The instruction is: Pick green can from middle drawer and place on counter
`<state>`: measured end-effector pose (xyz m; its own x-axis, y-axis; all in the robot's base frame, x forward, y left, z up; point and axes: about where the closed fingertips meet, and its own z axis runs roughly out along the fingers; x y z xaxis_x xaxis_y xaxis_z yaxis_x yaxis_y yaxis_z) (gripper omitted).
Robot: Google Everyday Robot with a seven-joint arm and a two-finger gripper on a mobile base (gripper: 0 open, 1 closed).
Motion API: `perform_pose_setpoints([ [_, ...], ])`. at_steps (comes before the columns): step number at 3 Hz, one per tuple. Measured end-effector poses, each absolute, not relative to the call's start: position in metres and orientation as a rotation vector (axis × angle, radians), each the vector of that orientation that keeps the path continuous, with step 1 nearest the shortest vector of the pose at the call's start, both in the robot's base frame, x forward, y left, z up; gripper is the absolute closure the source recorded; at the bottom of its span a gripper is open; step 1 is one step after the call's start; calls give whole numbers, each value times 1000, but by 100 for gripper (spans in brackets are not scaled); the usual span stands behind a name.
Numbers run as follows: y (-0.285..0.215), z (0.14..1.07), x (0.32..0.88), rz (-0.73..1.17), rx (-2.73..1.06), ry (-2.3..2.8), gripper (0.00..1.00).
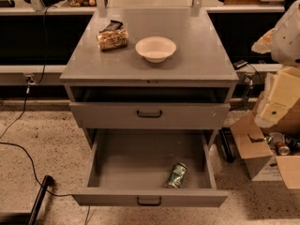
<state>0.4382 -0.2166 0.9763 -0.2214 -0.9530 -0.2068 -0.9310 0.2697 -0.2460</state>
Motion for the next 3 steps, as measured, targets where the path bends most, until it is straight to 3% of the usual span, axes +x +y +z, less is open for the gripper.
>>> perform_pose_setpoints([
  [3, -196, 944, 445, -88, -1889, 2030, 0],
])
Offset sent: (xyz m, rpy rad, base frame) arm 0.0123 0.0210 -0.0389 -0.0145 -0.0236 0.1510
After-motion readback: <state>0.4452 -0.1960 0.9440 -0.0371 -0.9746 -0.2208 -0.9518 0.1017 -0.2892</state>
